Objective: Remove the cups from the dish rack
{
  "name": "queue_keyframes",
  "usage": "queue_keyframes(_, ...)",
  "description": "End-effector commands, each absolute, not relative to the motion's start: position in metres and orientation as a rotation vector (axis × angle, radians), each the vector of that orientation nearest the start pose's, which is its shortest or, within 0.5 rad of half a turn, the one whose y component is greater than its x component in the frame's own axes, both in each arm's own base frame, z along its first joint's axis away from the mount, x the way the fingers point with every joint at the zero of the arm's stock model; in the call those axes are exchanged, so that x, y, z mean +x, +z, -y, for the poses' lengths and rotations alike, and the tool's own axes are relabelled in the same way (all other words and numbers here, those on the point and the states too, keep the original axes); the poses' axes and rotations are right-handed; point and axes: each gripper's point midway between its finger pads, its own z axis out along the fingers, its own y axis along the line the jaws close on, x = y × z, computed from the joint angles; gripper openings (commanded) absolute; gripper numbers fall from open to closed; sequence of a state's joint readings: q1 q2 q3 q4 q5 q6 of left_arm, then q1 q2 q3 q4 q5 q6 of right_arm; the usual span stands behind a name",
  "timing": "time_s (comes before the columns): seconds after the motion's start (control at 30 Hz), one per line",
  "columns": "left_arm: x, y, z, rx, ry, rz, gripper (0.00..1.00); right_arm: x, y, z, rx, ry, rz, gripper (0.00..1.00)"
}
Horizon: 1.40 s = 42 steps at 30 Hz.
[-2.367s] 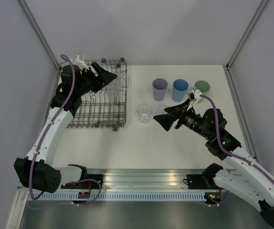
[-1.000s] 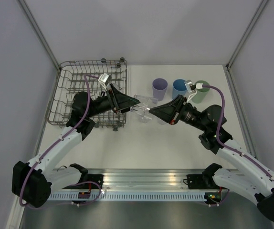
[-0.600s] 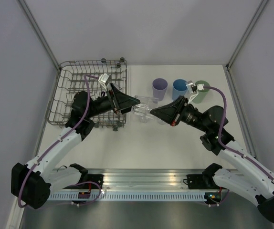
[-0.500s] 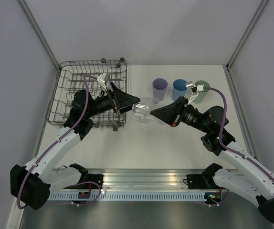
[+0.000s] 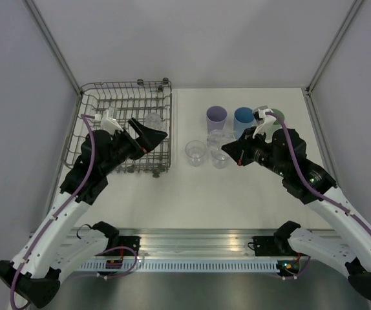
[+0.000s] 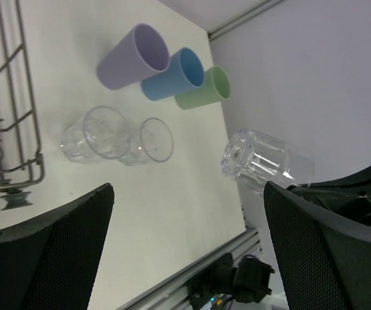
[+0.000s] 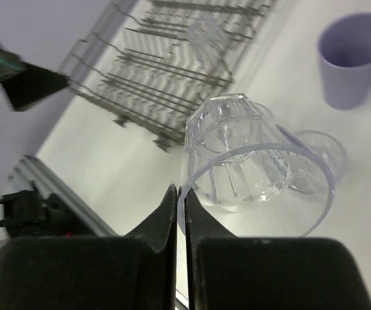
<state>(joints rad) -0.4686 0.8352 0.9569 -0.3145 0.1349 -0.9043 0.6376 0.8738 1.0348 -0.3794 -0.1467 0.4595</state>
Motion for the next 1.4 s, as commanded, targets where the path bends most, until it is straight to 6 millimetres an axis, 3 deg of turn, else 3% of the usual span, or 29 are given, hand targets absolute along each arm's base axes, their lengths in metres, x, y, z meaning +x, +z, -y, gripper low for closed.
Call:
queue_keyframes(0.0, 0.253, 0.322, 0.171, -0.258, -0.908, -1.898, 1.00, 0.244, 0.294, -0.184, -0.271, 0.554, -2.020, 0.00)
queue_keyframes(0.27, 0.237, 0.320, 0.156, -0.201, -0.828, -1.919, 1.00, 0.272, 0.236, -0.145, -0.261, 0.130, -2.280, 0.00)
queue_keyframes(0.63, 0.229, 0.305, 0.150, -0.141, -0.768, -1.974, 1.00, 0.294, 0.181, -0.119, -0.260, -0.022, -2.481, 0.01)
queue_keyframes(0.9, 0.229, 0.298, 0.152, -0.115, -0.761, -1.996, 1.00, 0.314, 0.151, -0.117, -0.335, -0.075, -2.588, 0.01)
queue_keyframes(1.1, 0.230, 0.292, 0.152, -0.111, -0.746, -2.008, 1.00, 0.329, 0.129, -0.129, -0.393, -0.042, -2.649, 0.01)
queue_keyframes(1.37, 0.233, 0.282, 0.153, -0.107, -0.730, -2.034, 1.00, 0.332, 0.105, -0.138, -0.433, -0.024, -2.717, 0.01)
